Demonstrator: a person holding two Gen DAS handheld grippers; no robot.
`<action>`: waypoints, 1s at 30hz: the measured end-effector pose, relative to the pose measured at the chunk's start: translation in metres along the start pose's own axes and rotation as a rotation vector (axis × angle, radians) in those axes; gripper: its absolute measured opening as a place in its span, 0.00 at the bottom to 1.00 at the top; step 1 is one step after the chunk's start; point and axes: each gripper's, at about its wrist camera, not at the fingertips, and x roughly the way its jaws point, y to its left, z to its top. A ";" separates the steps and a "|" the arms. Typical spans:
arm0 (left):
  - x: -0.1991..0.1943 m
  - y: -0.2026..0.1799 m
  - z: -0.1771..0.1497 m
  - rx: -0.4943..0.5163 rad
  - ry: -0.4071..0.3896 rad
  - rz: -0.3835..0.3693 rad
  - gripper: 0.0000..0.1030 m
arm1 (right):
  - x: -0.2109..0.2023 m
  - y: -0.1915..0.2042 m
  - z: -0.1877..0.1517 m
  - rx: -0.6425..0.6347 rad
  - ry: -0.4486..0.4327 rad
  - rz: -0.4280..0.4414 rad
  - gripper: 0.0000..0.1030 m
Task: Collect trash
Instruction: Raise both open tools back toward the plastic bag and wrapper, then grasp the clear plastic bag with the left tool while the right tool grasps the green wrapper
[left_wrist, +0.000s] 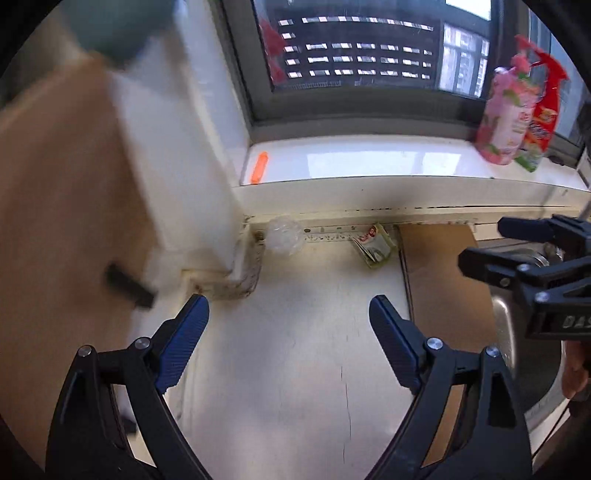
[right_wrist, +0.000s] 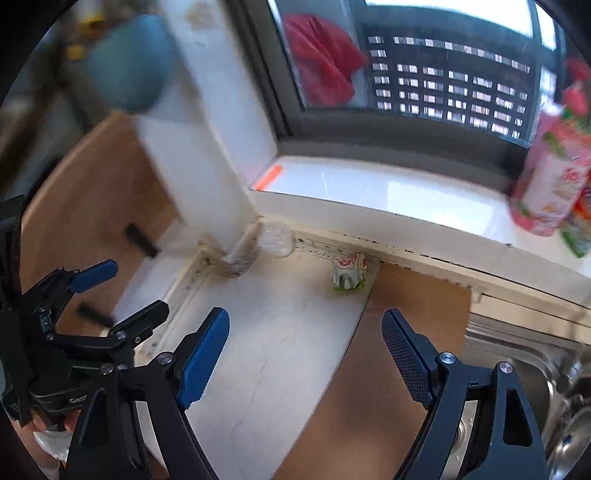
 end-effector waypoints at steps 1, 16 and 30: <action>0.021 0.001 0.007 -0.004 0.020 -0.006 0.85 | 0.018 -0.009 0.008 0.009 0.017 -0.001 0.84; 0.183 0.029 0.028 -0.125 0.118 -0.059 0.83 | 0.199 -0.049 0.020 -0.039 0.129 -0.016 0.83; 0.224 0.015 0.033 -0.098 0.143 -0.050 0.83 | 0.260 -0.057 0.014 -0.061 0.146 -0.078 0.48</action>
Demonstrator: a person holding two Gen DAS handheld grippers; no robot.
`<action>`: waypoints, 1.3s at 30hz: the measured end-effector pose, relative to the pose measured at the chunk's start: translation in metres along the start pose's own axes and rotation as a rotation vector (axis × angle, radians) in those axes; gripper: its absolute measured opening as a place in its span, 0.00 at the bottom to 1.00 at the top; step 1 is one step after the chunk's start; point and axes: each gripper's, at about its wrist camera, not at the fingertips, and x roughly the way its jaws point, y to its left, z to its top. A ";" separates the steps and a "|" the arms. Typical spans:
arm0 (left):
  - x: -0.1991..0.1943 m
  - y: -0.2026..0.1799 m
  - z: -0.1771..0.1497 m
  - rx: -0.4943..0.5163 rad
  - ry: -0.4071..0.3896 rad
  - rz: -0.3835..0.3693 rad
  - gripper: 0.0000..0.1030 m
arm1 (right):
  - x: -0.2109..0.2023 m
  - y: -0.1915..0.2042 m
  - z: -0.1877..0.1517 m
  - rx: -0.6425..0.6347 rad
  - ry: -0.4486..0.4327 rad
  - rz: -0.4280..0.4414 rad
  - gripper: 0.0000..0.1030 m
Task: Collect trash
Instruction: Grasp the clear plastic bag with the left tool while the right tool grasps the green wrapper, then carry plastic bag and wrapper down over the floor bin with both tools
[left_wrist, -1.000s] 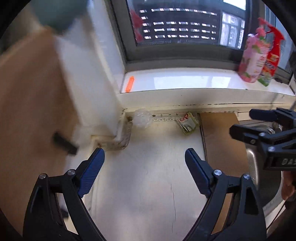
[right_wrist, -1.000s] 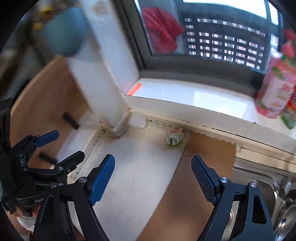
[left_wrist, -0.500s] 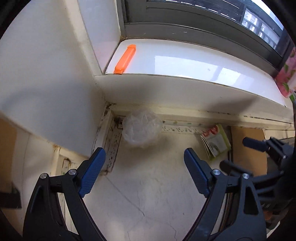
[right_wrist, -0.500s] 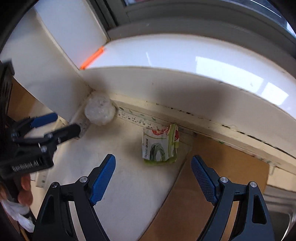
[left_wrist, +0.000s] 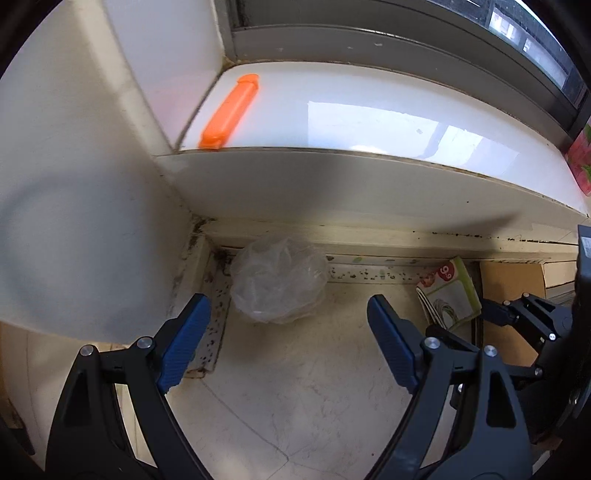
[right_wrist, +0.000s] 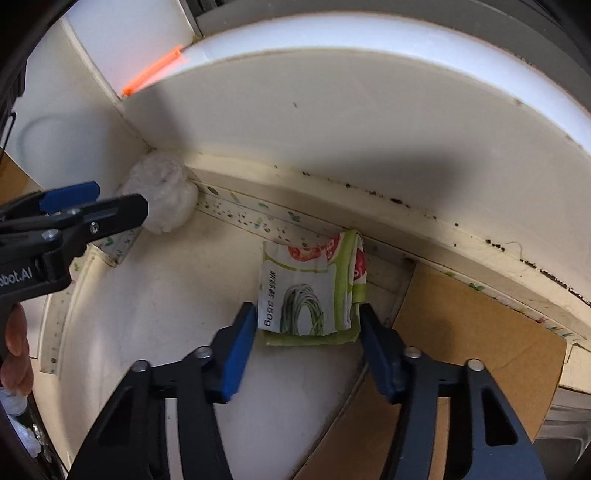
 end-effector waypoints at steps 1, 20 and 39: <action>0.003 -0.002 0.000 0.000 0.001 0.002 0.83 | 0.002 -0.001 0.001 -0.001 0.000 0.008 0.41; 0.060 -0.020 -0.002 -0.049 0.042 0.071 0.42 | -0.008 -0.030 -0.037 -0.015 -0.073 0.069 0.21; -0.014 -0.030 -0.080 -0.021 0.006 0.068 0.31 | -0.071 0.014 -0.071 -0.016 -0.135 0.096 0.18</action>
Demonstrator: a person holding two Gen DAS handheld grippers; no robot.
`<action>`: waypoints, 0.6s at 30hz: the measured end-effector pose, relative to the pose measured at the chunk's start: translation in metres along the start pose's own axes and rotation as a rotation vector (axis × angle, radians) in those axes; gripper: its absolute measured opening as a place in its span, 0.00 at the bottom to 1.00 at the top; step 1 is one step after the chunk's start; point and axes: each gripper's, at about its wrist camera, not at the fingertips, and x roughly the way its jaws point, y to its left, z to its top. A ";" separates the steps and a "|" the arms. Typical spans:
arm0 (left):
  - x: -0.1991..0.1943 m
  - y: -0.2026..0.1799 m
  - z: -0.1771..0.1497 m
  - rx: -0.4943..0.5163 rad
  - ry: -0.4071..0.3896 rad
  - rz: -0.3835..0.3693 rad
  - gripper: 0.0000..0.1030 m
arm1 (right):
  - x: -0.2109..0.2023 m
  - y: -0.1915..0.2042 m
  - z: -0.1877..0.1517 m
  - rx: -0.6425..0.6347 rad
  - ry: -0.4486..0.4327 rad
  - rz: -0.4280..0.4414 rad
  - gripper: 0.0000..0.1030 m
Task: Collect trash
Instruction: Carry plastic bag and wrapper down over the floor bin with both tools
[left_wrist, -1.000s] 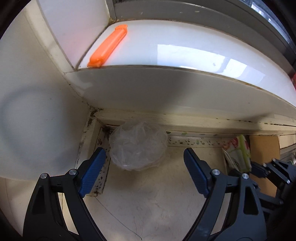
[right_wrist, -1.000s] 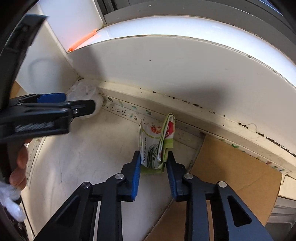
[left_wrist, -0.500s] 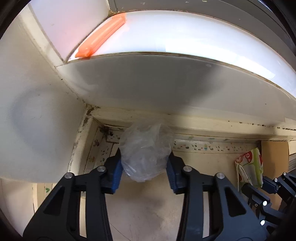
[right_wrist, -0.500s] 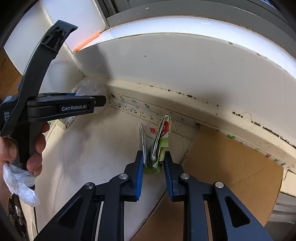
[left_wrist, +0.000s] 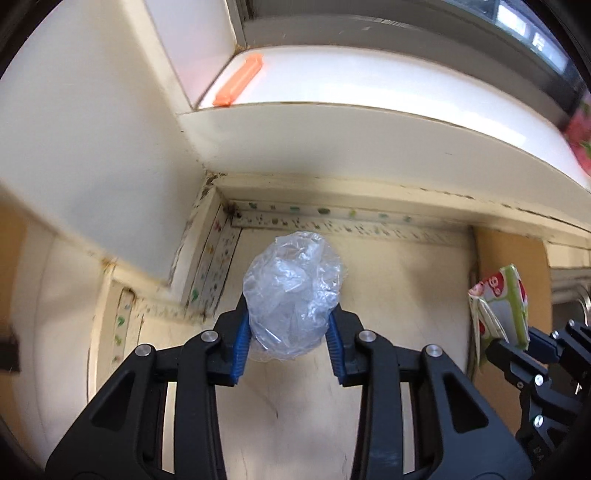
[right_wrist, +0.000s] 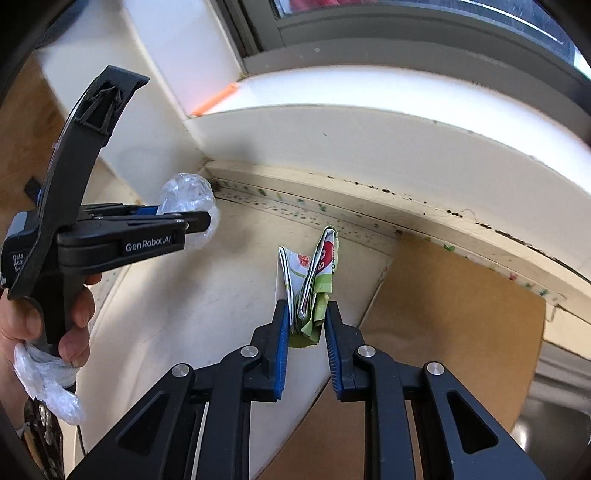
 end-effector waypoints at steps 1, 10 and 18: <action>-0.006 0.001 -0.004 0.006 -0.003 -0.003 0.31 | -0.007 0.004 -0.003 0.001 -0.007 0.001 0.18; -0.079 0.008 -0.042 0.028 -0.029 -0.067 0.31 | -0.080 0.051 -0.044 0.000 -0.067 -0.003 0.18; -0.178 0.027 -0.134 0.036 -0.063 -0.116 0.31 | -0.167 0.111 -0.107 0.008 -0.113 -0.005 0.18</action>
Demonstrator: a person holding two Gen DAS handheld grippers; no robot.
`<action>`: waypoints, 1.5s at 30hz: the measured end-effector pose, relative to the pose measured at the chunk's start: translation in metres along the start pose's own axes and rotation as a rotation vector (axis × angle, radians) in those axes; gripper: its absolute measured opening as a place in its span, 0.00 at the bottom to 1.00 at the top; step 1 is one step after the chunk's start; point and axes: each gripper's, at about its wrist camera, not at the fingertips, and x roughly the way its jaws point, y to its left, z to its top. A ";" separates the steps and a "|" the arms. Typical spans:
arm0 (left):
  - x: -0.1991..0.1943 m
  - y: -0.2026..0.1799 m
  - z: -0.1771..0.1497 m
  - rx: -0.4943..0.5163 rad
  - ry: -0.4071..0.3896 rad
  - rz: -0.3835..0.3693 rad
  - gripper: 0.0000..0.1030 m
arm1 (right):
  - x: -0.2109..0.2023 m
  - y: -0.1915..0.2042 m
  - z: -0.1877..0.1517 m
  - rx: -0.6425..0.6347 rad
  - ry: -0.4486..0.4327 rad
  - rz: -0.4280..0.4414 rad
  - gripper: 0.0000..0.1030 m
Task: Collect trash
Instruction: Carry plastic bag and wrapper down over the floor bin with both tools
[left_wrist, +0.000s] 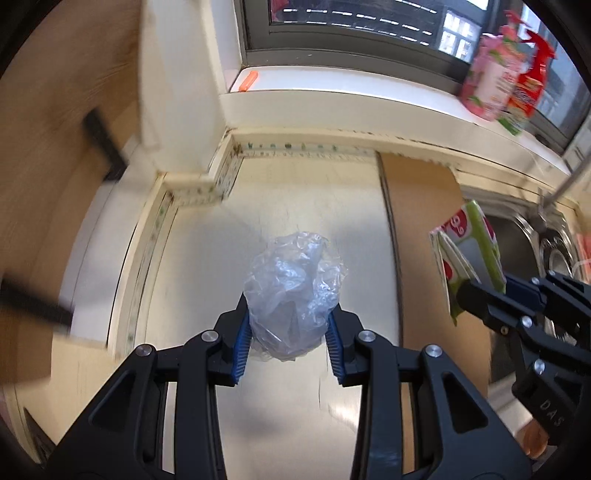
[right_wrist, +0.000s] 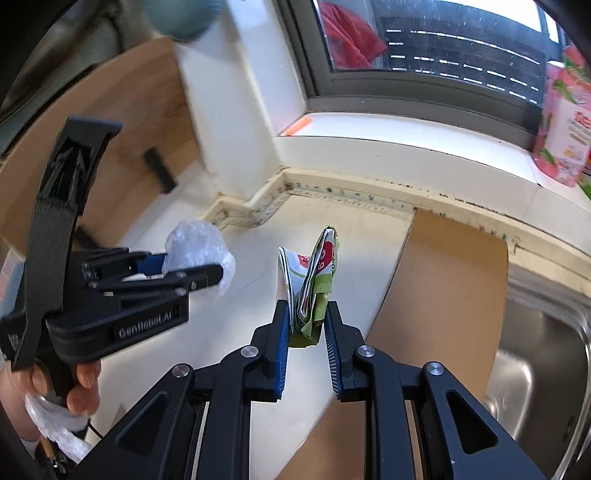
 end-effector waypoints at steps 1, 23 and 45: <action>-0.009 0.001 -0.011 -0.001 -0.003 -0.004 0.31 | -0.010 0.009 -0.009 0.000 -0.004 0.001 0.18; -0.170 0.061 -0.299 -0.068 -0.004 -0.099 0.31 | -0.170 0.228 -0.264 -0.048 0.026 0.026 0.18; 0.000 0.050 -0.522 -0.234 0.215 -0.044 0.32 | -0.015 0.213 -0.495 0.043 0.361 0.056 0.21</action>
